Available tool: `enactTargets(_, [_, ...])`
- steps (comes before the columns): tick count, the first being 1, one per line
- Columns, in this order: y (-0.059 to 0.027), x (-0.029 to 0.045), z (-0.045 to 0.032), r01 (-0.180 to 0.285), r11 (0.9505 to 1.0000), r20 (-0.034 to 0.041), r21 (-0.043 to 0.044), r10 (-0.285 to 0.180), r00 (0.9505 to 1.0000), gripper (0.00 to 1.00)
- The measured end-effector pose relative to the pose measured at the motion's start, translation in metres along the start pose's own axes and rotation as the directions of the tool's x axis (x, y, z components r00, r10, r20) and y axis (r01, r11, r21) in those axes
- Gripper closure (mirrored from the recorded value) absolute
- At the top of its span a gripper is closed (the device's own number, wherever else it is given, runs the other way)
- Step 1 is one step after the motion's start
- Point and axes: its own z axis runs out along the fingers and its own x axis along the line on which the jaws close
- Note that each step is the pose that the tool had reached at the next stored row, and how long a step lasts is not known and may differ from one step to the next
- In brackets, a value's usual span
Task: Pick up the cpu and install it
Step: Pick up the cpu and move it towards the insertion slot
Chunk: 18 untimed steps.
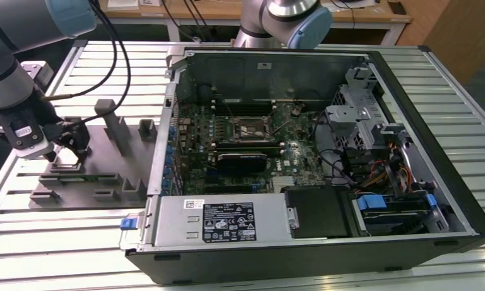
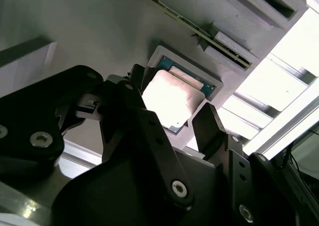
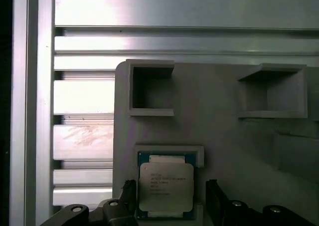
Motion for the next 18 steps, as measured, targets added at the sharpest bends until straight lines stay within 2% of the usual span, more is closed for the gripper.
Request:
enactTargets(7, [0.0, 0.0032, 0.0024, 0.0, 1.0, -0.0007, 0.0001, 0.0, 1.0, 0.34])
enactTargets(18, [0.0025, 0.0033, 0.0044, 0.0, 1.0, -0.0005, -0.0009, 0.0, 1.0, 0.34])
